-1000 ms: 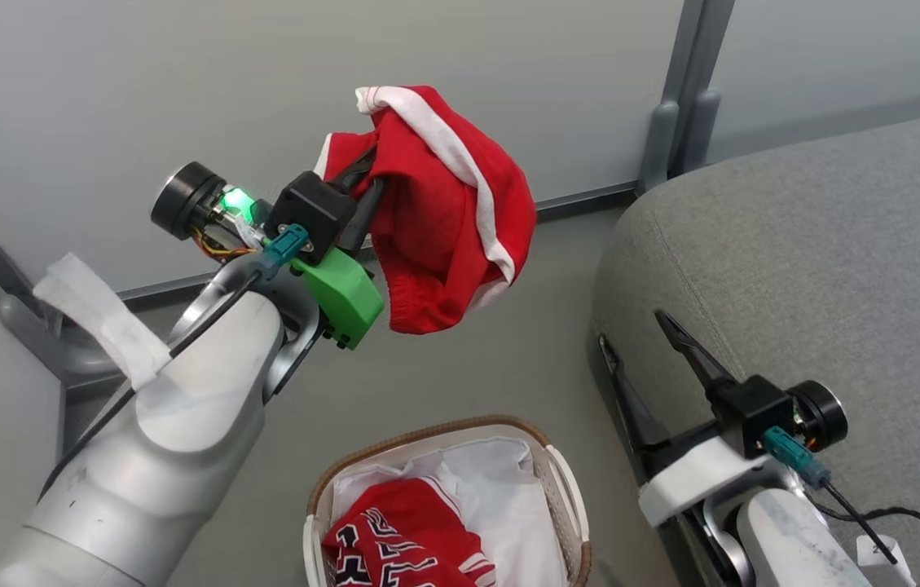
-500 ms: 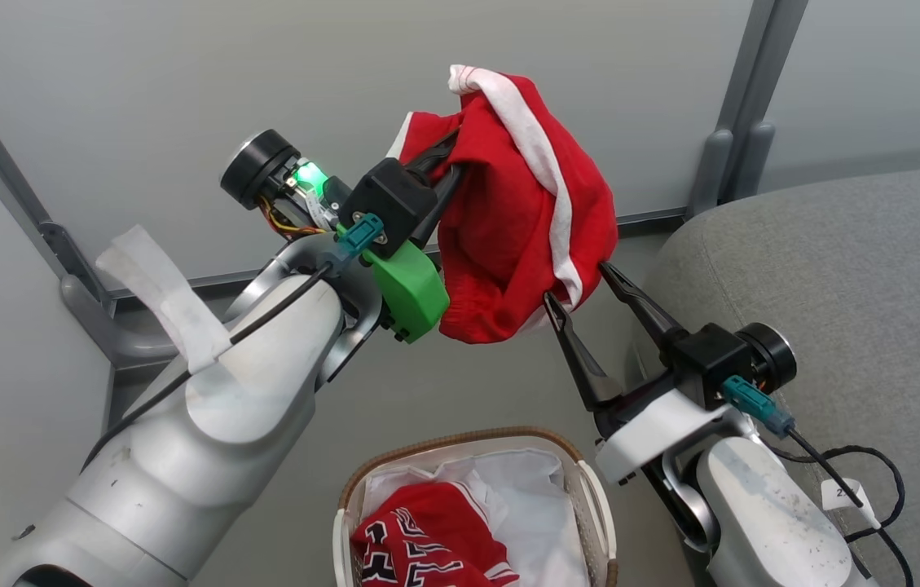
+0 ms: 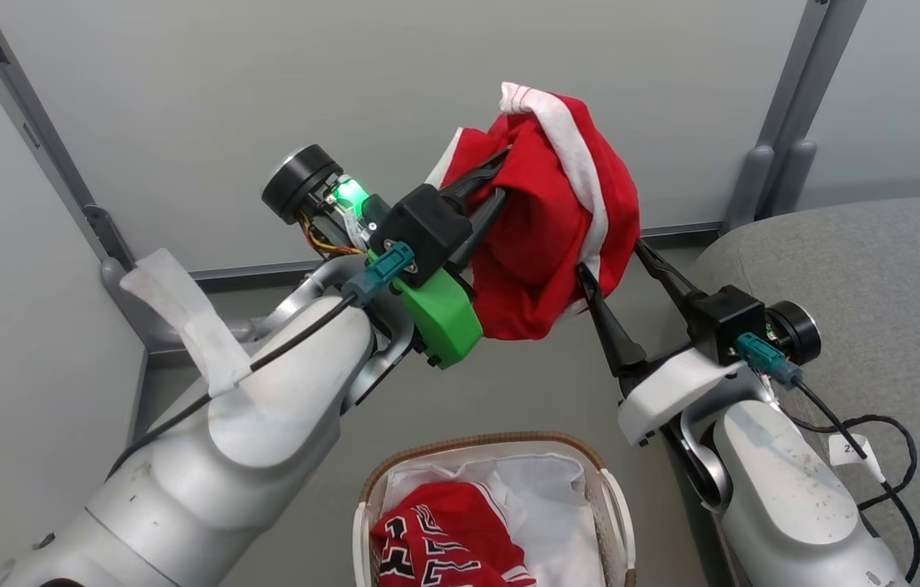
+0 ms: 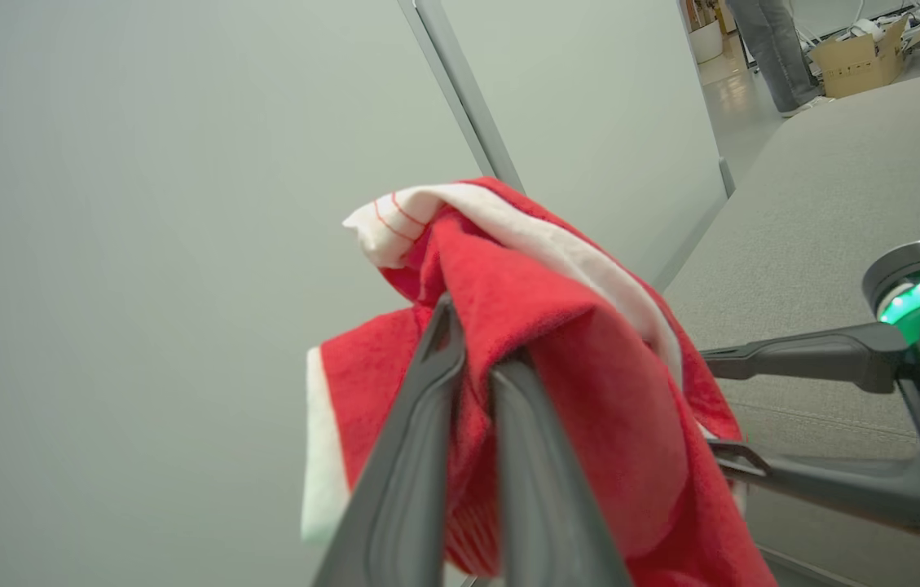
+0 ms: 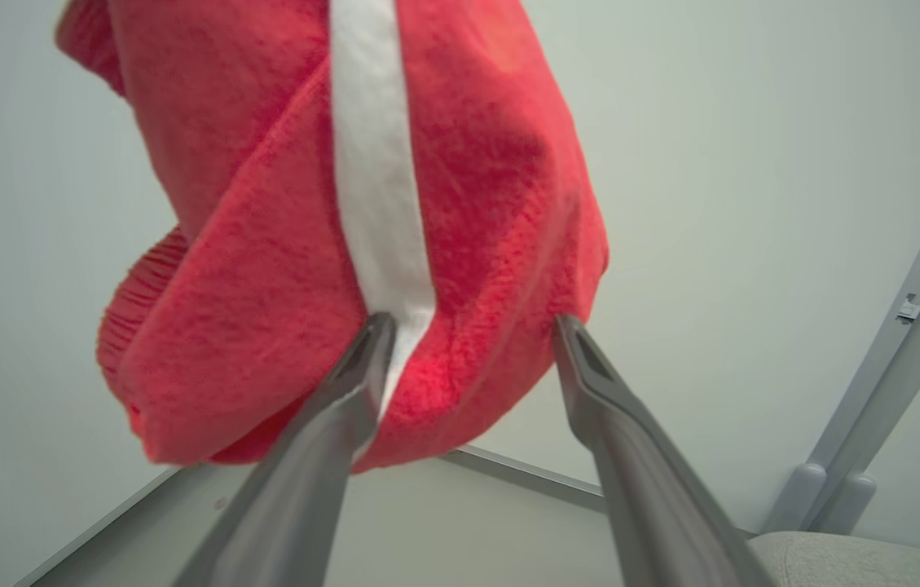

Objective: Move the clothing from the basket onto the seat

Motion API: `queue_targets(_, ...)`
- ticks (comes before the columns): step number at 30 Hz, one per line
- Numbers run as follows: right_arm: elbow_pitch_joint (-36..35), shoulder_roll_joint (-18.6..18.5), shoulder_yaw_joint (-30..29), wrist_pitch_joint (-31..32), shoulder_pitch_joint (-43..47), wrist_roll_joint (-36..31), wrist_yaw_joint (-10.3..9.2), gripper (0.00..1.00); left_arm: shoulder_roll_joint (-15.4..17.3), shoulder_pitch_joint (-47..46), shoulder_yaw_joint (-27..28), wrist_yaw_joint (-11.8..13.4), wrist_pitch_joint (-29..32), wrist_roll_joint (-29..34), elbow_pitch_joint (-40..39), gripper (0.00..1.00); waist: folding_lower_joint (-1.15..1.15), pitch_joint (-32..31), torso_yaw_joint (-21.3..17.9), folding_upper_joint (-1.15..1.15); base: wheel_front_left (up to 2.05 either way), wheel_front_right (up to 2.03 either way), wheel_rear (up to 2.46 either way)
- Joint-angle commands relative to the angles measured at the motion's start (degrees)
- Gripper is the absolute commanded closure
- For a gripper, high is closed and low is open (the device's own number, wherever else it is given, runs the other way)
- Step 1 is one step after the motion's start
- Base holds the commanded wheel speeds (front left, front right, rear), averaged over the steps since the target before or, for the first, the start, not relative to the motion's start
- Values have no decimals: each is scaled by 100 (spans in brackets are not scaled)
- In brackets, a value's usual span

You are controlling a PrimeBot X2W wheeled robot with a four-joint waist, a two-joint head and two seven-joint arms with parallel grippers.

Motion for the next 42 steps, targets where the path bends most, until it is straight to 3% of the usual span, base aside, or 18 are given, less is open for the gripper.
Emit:
queue_targets(1, 106, -18, 50, -26, -65, 90, -3, 0, -32, 100, -36, 3, -44, -51, -57, 100, 0, -10, 25, 0, 0, 0, 0)
queue_targets(7, 482, -20, 380, -26, -333, 372, -3, 0, -24, 197, -154, 2, -41, -221, -181, 100, 0, -30, 51, 0, 0, 0, 0)
queue_targets(8, 520, -22, 439, -26, -366, 413, -3, 44, -2, 213, -170, 1, -44, -237, -180, 100, 0, -33, 48, 0, 0, 0, 0)
queue_targets(9, 559, -22, 482, -26, -385, 447, -3, 56, 14, 229, -176, 1, -51, -255, -173, 100, 0, -35, 43, 0, 0, 0, 0)
queue_targets(11, 607, -22, 556, -27, -445, 503, -3, 100, 54, 290, -176, 1, -58, -318, -141, 100, 0, -42, 27, 0, 0, 0, 0)
queue_targets(23, 442, -21, 428, -27, -327, 516, -3, 100, 205, 856, 92, 208, -312, -744, 314, 100, 0, -49, -130, 0, 0, 0, 0)
queue_targets(24, 423, -22, 389, -26, -319, 506, -2, 100, 194, 921, 119, 228, -341, -787, 359, 93, 0, -48, -140, 0, 0, 0, 0)
queue_targets(25, 408, -23, 308, -26, -309, 468, -3, 100, 168, 1012, 161, 264, -382, -861, 416, 60, 0, -45, -153, 0, 0, 0, 0)
queue_targets(26, 393, -22, 236, -26, -299, 440, -3, 100, 148, 1082, 190, 281, -420, -907, 461, 47, 0, -41, -162, 0, 0, 0, 0)
queue_targets(27, 380, -22, 151, -26, -288, 400, -3, 100, 124, 1171, 233, 315, -462, -956, 523, 5, 0, -34, -173, 0, 0, 0, 0)
queue_targets(28, 367, -21, 88, -26, -279, 378, -3, 100, 105, 1243, 269, 333, -497, -991, 566, 0, 0, -30, -182, 0, 0, 0, 0)
queue_targets(34, 222, -21, -269, -27, -289, 182, -3, 100, 33, 1763, 500, 385, -636, -1090, 805, 0, 0, -2, -248, 0, 0, 0, 0)
queue_targets(42, 106, -20, -590, -26, -187, 38, -3, 100, -137, 2649, 1125, 219, -639, -956, 501, 0, 0, 27, -331, 0, 0, 0, 0)
